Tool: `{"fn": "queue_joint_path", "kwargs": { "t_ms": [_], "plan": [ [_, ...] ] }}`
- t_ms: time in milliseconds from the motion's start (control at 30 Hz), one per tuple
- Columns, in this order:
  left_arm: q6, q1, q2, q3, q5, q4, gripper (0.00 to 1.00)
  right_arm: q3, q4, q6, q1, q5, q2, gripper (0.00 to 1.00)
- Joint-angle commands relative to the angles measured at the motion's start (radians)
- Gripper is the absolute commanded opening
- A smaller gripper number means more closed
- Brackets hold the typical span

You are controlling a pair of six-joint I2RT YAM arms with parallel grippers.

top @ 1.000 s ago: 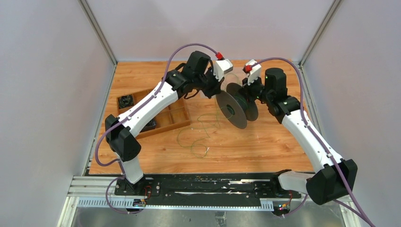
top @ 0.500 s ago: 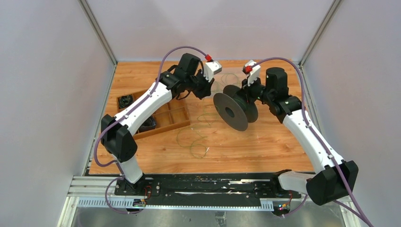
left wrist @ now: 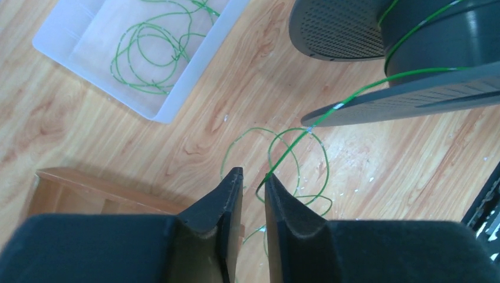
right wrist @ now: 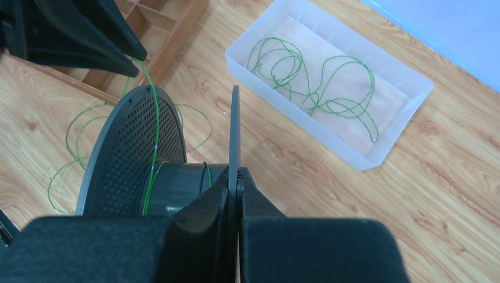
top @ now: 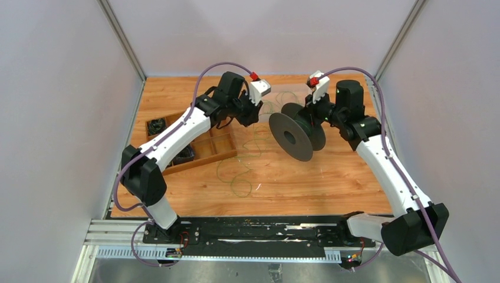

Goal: Wrap the cables
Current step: Wrap the cable around the cable reel.

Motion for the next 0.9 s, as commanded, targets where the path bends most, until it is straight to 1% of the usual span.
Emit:
{"fn": "queue_joint_path", "kwargs": {
  "t_ms": [0,67,233,400,500,667,767,867],
  "plan": [
    [-0.010,0.006,-0.036,-0.040,0.031,0.047,0.31,0.066,0.006,0.032,-0.015,0.000,-0.007,0.01],
    [-0.011,0.007,-0.034,-0.052,0.077,0.053,0.39,0.069,0.006,0.037,-0.015,-0.008,-0.005,0.01],
    [-0.060,0.010,-0.023,-0.095,0.172,0.108,0.51,0.077,0.000,0.040,-0.016,-0.018,-0.001,0.01],
    [-0.077,0.019,-0.044,-0.171,0.279,0.174,0.61,0.104,-0.019,0.051,-0.018,0.030,0.004,0.01],
    [-0.099,0.022,-0.098,-0.299,0.295,0.284,0.67,0.121,-0.031,0.066,-0.021,0.041,0.006,0.01],
    [-0.148,0.027,-0.166,-0.484,0.304,0.471,0.82,0.135,-0.045,0.079,-0.027,0.054,0.004,0.01],
    [-0.189,0.026,-0.156,-0.543,0.309,0.582,0.86,0.136,-0.048,0.097,-0.032,0.051,0.002,0.01],
    [-0.227,0.027,-0.126,-0.581,0.306,0.678,0.87,0.139,-0.049,0.111,-0.036,0.043,0.002,0.01]
  ]
}}
